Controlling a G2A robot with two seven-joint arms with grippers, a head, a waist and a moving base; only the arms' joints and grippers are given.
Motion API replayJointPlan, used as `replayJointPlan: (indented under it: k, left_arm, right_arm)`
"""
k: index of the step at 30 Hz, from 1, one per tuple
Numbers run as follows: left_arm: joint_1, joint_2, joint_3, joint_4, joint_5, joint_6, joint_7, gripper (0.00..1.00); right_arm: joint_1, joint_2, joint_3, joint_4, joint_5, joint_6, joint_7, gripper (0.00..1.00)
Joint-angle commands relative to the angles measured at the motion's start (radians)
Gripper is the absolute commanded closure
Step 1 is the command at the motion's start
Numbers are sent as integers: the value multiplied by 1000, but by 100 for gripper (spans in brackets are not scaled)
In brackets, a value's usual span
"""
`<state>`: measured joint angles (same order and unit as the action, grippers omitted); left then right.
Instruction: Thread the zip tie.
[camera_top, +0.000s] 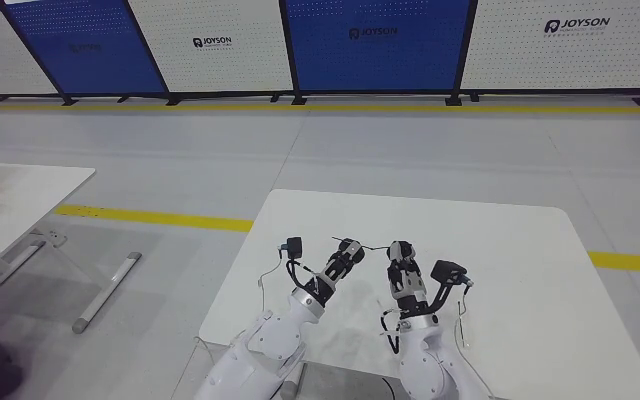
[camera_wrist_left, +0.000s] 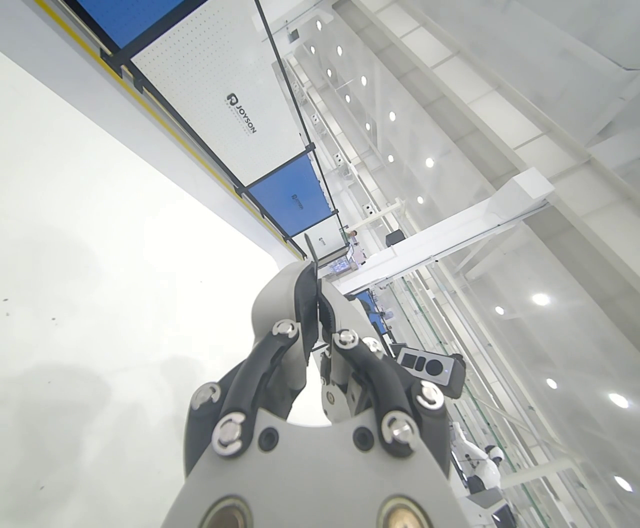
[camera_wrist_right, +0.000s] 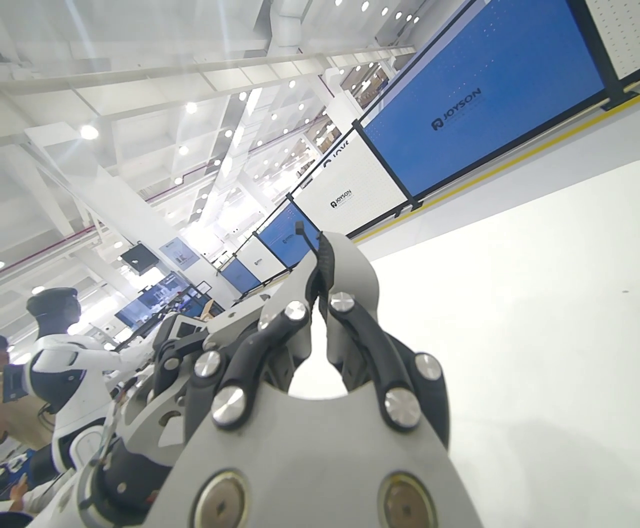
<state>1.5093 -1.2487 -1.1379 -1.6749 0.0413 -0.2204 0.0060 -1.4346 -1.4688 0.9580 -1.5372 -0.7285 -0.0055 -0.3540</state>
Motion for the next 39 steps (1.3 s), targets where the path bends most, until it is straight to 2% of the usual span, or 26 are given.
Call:
replayJointPlan:
  k: [1, 6, 12, 19, 27, 33, 39]
  left_arm:
    - [0, 0, 0, 0, 0, 0, 0, 100]
    - [0, 0, 0, 0, 0, 0, 0, 100]
    - [0, 0, 0, 0, 0, 0, 0, 100]
    - [0, 0, 0, 0, 0, 0, 0, 100]
    - [0, 0, 0, 0, 0, 0, 0, 100]
    - [0, 0, 0, 0, 0, 0, 0, 100]
    - [0, 0, 0, 0, 0, 0, 0, 100]
  right_arm:
    - [3, -2, -2, 7, -1, 1, 0, 100]
    - [6, -7, -10, 16, 0, -7, 11, 100]
    - [4, -12, -5, 19, 41, -42, 1, 100]
    - [17, -19, -10, 53, 42, -39, 15, 100]
    - [18, -26, -1, 58, 89, -108, -13, 100]
    - [37, -32, -6, 90, 98, -93, 27, 100]
    - [41, -34, -9, 93, 113, -133, 61, 100]
